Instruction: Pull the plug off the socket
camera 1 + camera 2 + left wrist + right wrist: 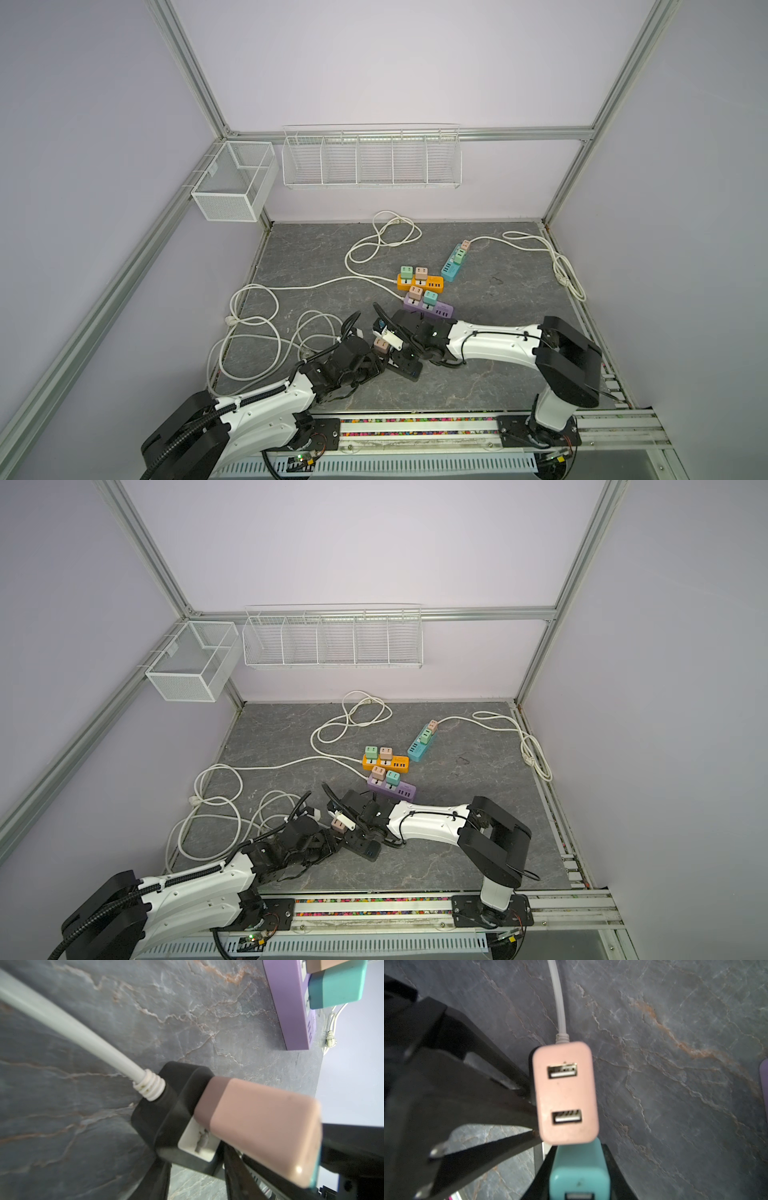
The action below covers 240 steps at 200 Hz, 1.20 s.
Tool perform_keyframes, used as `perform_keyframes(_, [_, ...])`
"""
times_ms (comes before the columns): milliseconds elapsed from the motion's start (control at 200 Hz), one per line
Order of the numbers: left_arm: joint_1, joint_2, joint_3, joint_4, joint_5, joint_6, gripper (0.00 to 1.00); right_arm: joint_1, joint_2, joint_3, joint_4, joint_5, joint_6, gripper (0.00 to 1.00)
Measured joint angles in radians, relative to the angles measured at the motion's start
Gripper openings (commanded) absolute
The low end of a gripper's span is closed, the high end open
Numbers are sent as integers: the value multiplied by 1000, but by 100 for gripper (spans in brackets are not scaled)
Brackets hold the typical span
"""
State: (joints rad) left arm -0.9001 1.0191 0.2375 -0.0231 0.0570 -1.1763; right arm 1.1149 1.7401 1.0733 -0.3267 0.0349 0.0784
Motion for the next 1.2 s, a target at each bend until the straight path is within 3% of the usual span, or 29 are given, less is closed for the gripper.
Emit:
perform_keyframes(525, [-3,8,-24,58,-4,-1,41,13,-3,0,-5,33,1,12])
perform_keyframes(1200, [-5,33,-23,93,-8,-1,40,-27,-35,-19,3,-6,4,9])
